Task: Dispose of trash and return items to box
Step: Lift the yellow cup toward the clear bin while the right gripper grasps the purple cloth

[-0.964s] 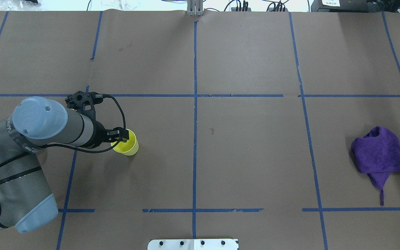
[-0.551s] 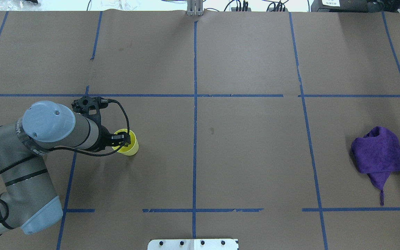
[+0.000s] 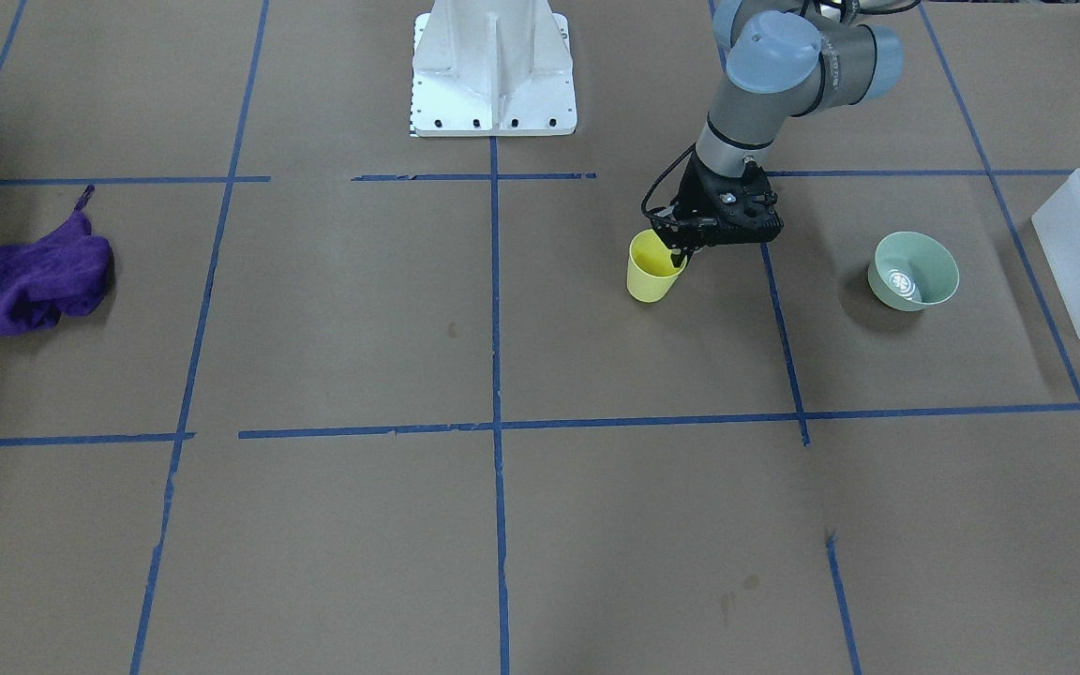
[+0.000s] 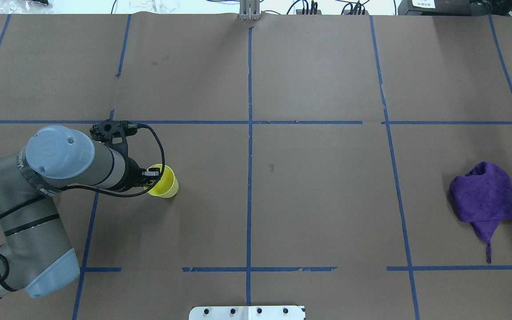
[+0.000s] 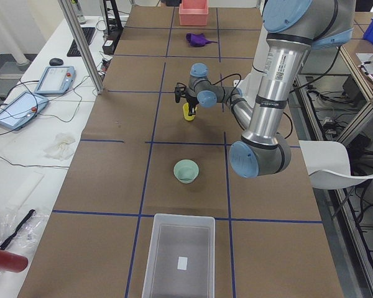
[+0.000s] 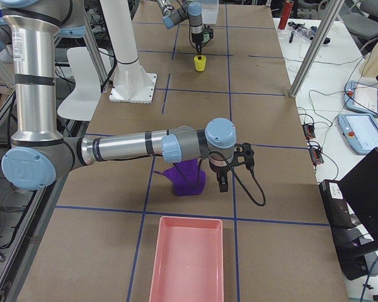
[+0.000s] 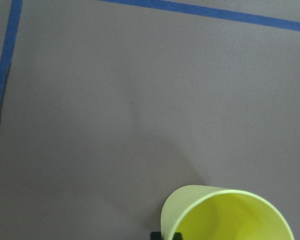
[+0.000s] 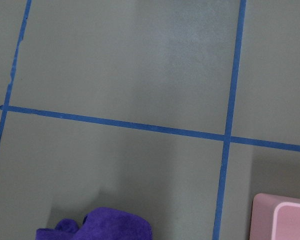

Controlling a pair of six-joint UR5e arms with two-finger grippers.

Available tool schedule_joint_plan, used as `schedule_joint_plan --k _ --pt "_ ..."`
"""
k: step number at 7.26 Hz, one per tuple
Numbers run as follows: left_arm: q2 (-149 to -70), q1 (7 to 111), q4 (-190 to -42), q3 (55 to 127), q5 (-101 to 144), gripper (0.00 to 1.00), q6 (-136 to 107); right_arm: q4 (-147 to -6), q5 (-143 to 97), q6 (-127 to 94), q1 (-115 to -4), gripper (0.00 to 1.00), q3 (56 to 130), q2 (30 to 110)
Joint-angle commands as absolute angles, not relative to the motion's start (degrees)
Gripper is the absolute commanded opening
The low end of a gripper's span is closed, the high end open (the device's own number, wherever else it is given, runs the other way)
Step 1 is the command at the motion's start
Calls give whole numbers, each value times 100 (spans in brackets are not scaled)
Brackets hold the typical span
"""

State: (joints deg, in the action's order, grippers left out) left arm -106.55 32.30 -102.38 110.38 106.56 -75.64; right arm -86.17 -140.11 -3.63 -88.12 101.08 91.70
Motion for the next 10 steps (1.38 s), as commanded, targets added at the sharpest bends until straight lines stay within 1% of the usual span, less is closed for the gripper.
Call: schedule_joint_plan --k 1,2,3,5,6,8,9,10 --pt "-11036 4317 -8920 11581 11361 0 -6905 -8552 -14010 -961 -8580 100 10160 9158" --pt "-11204 4855 -8355 11801 11364 0 -6308 -8282 -13966 -1819 -8134 100 10430 9184" --pt "-11145 5287 -8280 11882 11382 0 -5632 -7757 -13853 -2672 -7660 100 10459 9245" --pt "-10698 6357 -8279 11839 11426 0 -3694 -6229 -12845 -4518 -6282 100 10459 9613" --pt "-10540 6885 -8279 11630 11461 0 -2673 -6162 -12649 -4848 -5867 100 10450 9720" --pt "-10538 8159 -8341 10649 12194 0 -696 -6161 -12306 -4869 -5451 100 10433 10044" --pt "-10538 8574 -8350 10304 12304 0 -24 -6161 -12287 -4852 -5388 100 10424 10168" --pt "-10529 8726 -8445 10127 12305 0 348 -6170 -12148 -4843 -5344 85 10346 10178"
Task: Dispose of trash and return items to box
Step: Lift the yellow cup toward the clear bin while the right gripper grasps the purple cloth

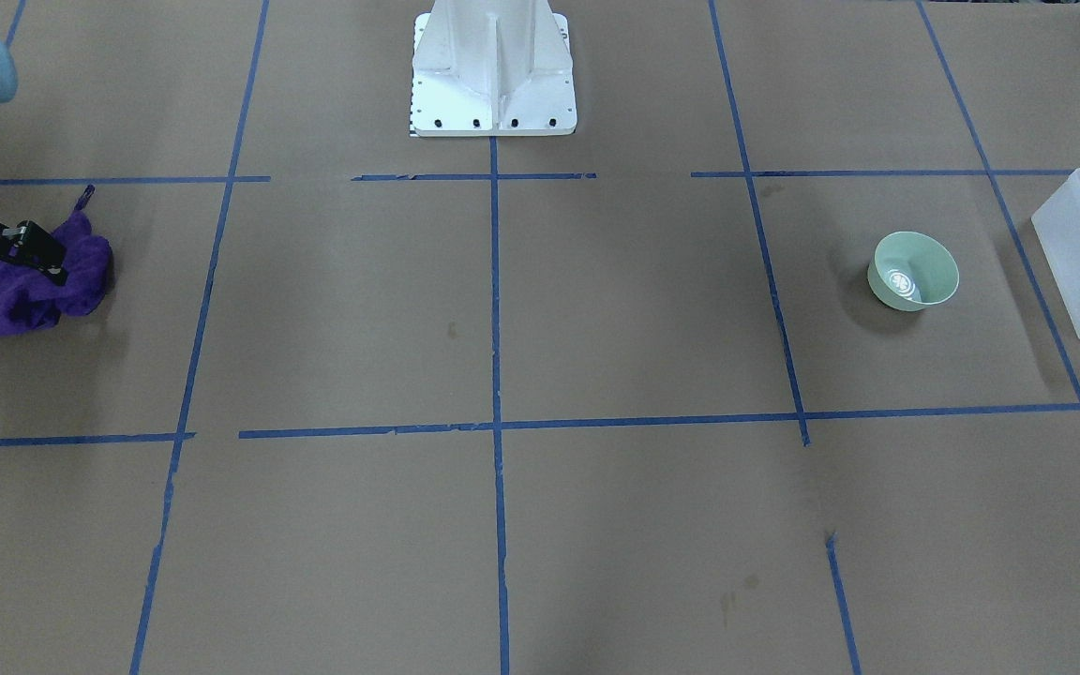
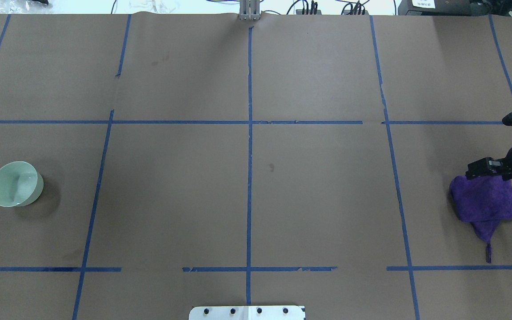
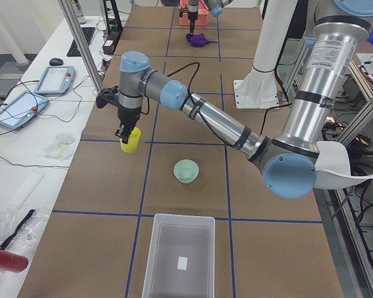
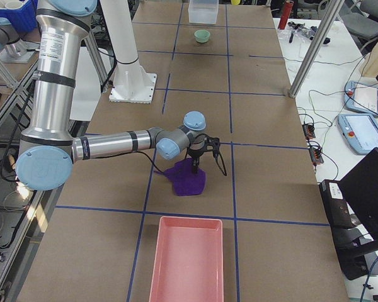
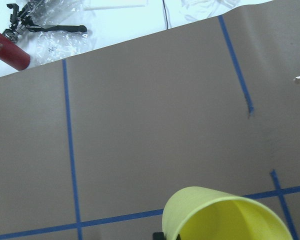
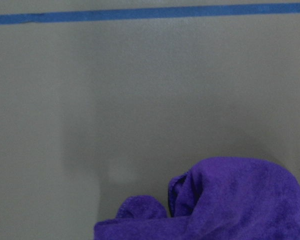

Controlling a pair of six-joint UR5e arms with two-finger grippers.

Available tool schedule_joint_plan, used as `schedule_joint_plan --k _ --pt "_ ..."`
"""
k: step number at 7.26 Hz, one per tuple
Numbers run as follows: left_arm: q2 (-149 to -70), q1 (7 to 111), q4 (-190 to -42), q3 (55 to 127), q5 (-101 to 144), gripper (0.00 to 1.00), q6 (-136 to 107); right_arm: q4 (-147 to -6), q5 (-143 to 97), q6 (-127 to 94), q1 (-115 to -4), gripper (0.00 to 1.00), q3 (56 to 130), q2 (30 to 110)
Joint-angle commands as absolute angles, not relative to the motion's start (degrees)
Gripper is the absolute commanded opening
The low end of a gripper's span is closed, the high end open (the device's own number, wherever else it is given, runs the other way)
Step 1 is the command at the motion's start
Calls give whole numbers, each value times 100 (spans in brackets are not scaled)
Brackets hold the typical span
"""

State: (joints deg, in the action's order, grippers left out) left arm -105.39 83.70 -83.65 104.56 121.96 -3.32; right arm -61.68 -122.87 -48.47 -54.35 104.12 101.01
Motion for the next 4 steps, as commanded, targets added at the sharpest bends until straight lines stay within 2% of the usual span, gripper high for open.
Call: schedule_joint_plan --k 1,2,4 --pt "-10512 8849 -8559 9951 12296 0 639 -6161 -12138 -4791 -5335 54 10275 10186" --pt "-10512 9094 -8830 9558 12296 0 1051 -6161 -12051 -4799 -5274 1 10240 10187" --pt "-10346 9342 -9621 8836 12287 0 1502 -6187 -12040 -4781 -5291 0 10265 10134"
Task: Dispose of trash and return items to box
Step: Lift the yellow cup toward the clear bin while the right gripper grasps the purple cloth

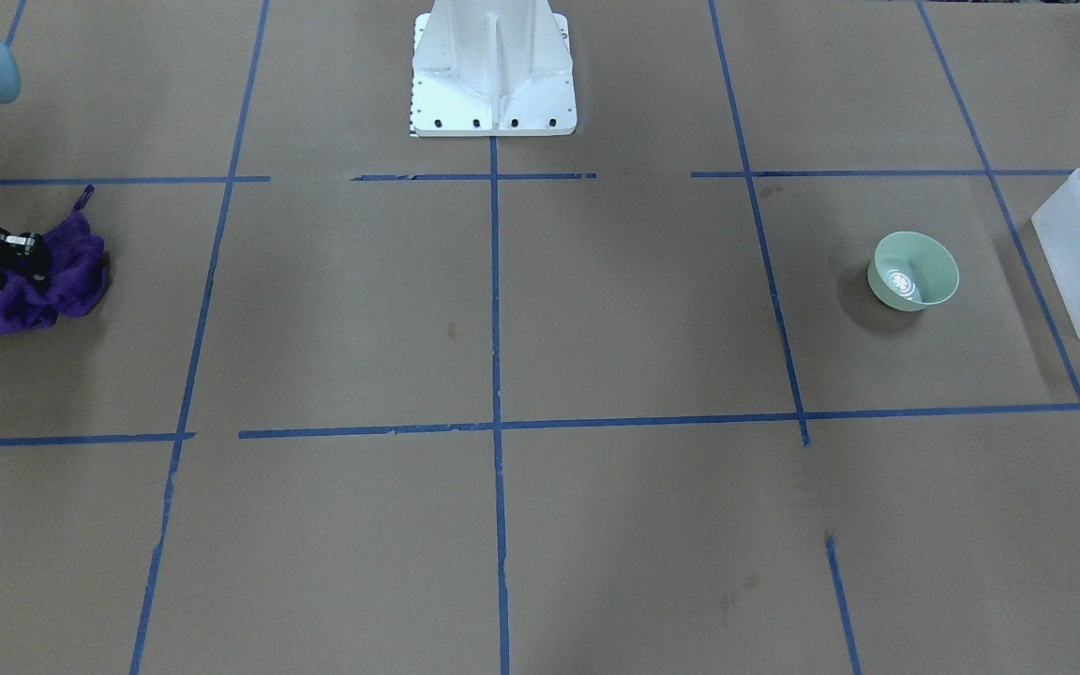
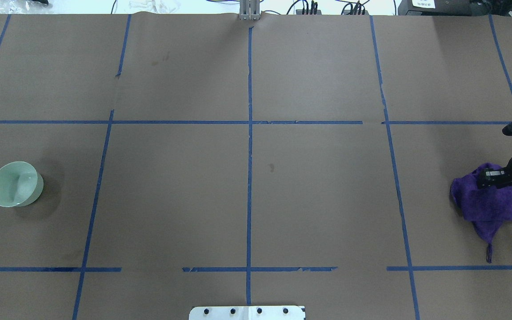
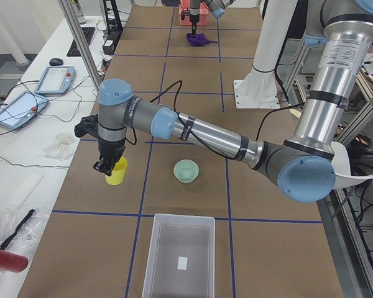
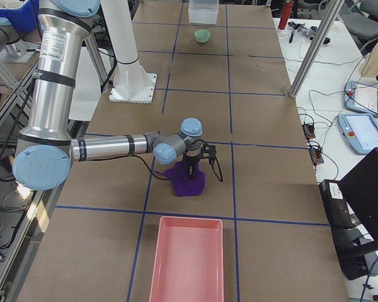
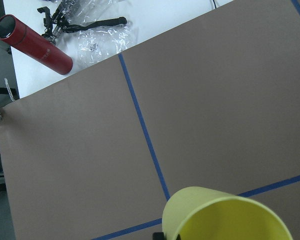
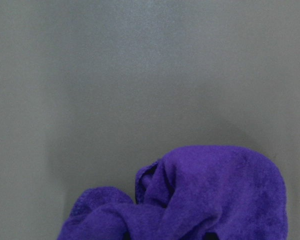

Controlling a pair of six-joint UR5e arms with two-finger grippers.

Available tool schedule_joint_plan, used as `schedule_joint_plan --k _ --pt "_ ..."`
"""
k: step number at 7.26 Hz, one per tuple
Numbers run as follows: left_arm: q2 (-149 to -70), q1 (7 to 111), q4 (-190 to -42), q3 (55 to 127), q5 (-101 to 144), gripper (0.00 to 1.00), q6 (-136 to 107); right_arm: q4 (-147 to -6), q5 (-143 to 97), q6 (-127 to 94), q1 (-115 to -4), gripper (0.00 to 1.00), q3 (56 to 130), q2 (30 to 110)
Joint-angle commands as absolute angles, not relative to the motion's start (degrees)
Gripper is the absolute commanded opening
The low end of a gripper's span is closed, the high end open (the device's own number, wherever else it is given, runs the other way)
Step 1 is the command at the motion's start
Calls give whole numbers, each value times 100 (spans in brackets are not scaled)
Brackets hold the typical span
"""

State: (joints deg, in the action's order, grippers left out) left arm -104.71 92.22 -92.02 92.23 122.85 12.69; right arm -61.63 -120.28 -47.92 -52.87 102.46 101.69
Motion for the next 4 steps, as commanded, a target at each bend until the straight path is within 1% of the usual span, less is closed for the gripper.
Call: schedule_joint_plan --k 1,2,4 --pt "-10040 9343 -10216 8772 12270 0 1442 -6214 -12076 -4773 -5430 0 10457 10151" --pt "-9889 9343 -10361 8702 12270 0 1468 -6310 -12198 -4746 -5780 0 10737 10177" --pt "-9565 9343 -10423 8701 12270 0 1407 -6416 -13109 -4668 -6824 0 11221 10160"
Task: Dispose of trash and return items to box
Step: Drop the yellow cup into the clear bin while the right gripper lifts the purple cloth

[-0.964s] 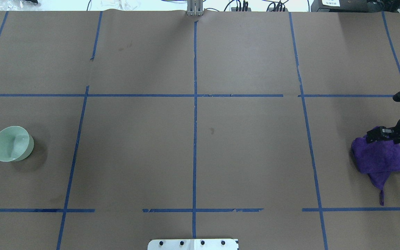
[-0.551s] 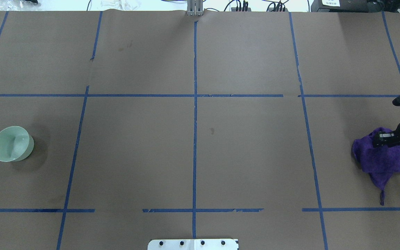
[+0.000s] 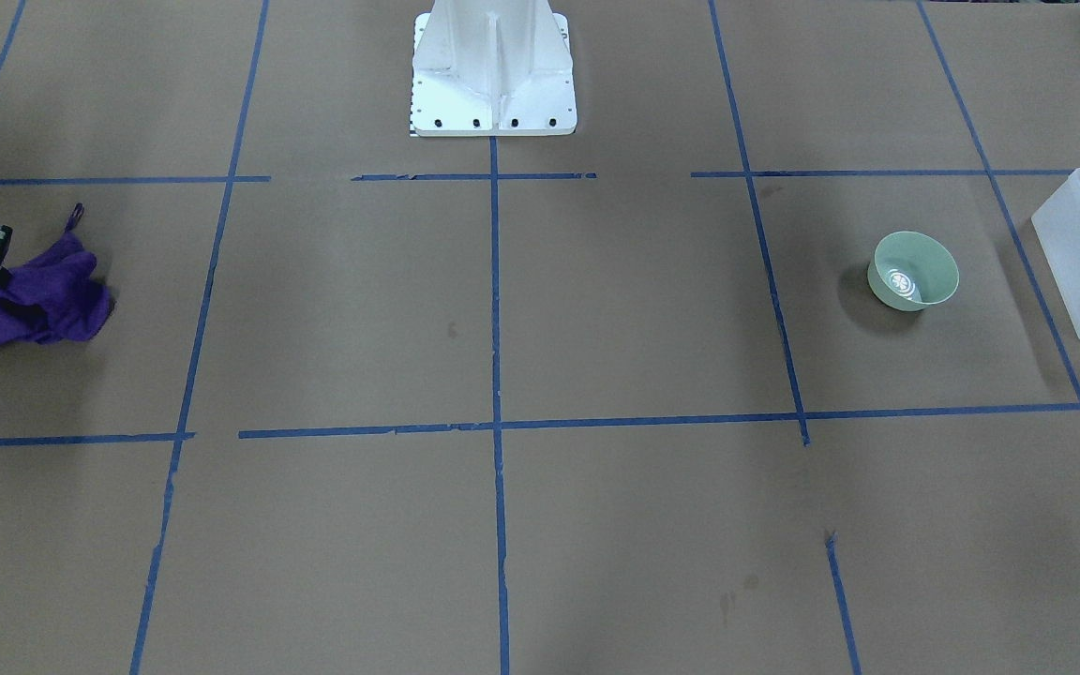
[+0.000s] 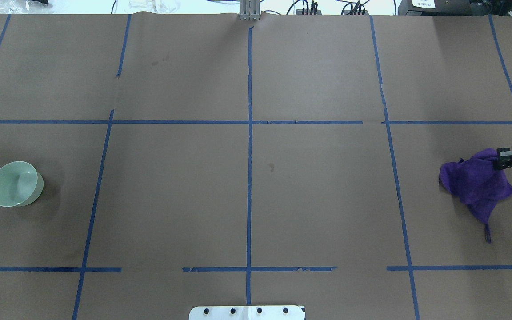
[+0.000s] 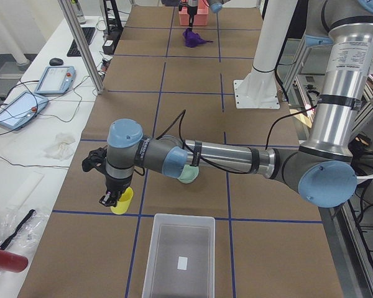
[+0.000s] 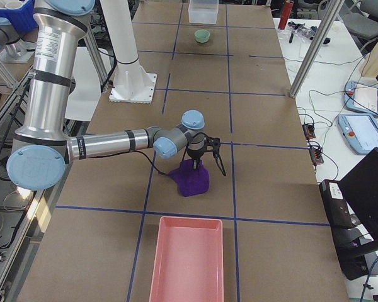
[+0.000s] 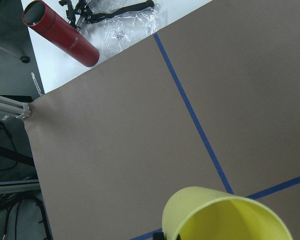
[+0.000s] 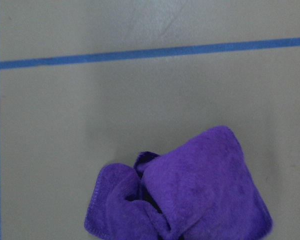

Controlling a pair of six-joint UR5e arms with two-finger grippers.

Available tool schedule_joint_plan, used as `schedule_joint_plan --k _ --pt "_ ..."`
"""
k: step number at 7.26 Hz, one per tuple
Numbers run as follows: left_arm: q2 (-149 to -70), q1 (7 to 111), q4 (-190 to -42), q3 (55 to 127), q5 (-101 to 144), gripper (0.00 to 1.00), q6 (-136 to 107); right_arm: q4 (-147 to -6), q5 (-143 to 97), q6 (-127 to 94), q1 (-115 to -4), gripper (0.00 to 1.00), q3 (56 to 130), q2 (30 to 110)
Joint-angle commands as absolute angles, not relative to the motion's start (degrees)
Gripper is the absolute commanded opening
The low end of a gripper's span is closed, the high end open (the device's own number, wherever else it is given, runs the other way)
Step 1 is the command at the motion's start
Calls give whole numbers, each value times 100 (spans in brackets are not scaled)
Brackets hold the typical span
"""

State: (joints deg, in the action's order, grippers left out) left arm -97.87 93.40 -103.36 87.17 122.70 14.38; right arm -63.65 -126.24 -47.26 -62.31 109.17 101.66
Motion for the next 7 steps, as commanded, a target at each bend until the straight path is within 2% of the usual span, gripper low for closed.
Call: schedule_joint_plan --k 1,7 --pt "-9354 9343 -10450 8692 12270 0 1250 -6416 -13513 -4658 -7282 0 11345 10151" --pt "-8421 9299 -10353 8728 12910 0 757 -6434 -14607 -4658 -9007 0 11654 9660"
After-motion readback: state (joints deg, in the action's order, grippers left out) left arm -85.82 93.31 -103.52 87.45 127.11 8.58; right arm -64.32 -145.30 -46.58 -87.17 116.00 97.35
